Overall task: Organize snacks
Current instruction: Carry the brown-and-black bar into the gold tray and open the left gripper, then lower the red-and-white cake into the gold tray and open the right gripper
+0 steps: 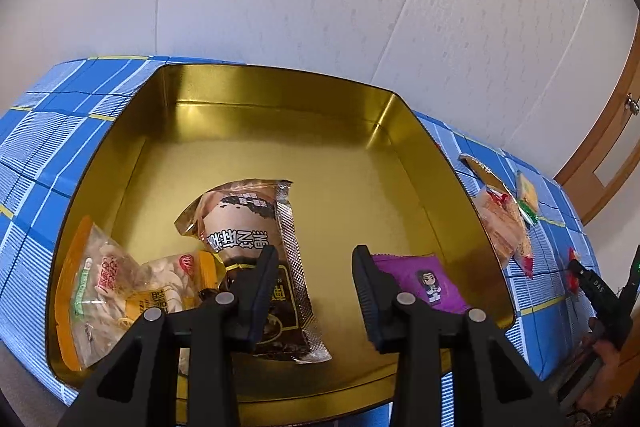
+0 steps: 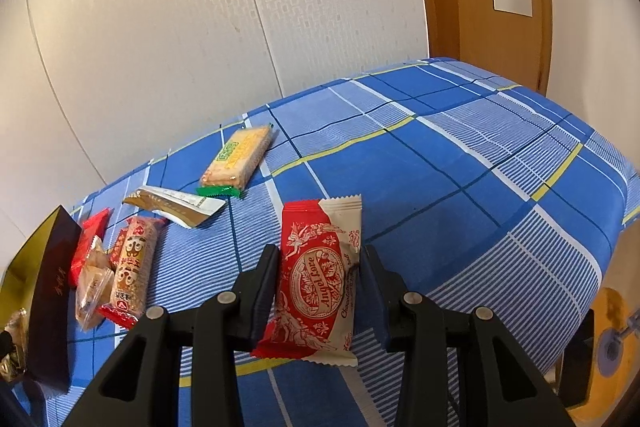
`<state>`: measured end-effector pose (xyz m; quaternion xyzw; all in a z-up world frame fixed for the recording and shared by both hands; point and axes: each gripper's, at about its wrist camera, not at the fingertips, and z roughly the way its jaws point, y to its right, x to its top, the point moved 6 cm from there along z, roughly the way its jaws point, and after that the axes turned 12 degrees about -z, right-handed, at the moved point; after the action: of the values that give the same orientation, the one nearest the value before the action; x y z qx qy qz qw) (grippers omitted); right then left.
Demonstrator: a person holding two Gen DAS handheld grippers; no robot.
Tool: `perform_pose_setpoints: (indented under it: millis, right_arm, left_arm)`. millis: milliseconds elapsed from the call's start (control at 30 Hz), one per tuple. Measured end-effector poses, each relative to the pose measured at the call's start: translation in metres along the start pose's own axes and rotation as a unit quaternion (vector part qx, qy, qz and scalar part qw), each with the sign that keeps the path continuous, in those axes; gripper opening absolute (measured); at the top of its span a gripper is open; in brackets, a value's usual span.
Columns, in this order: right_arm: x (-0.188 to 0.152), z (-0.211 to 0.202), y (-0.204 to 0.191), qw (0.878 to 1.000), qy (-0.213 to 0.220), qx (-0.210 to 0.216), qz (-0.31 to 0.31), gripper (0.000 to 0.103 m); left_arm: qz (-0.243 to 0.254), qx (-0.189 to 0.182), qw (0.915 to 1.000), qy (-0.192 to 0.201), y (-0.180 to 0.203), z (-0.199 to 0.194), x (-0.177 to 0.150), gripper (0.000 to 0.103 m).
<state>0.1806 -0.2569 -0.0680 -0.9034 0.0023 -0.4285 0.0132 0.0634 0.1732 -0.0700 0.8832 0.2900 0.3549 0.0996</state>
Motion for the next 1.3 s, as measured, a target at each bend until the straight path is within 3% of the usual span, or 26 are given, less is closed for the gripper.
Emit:
perform_pose_setpoints:
  millis: [467, 767, 1033, 1300]
  right_arm:
    - [-0.004, -0.012, -0.037, 0.997, 0.012, 0.074, -0.028, 0.041]
    - [-0.008, -0.035, -0.101, 0.987, 0.018, 0.133, -0.093, 0.041]
    - [-0.006, -0.057, -0.18, 0.966, 0.02, 0.21, -0.149, 0.041]
    - [-0.004, -0.068, -0.262, 0.934, 0.008, 0.279, -0.222, 0.041]
  left_arm:
    - [0.039, -0.03, 0.9986, 0.02, 0.018, -0.026, -0.021, 0.039]
    - [0.049, -0.031, 0.9981, 0.02, 0.013, -0.032, -0.029, 0.039]
    - [0.045, -0.021, 0.9986, 0.018, 0.006, -0.033, -0.03, 0.039]
    - [0.051, -0.019, 0.9983, 0.022, 0.006, -0.039, -0.034, 0.039]
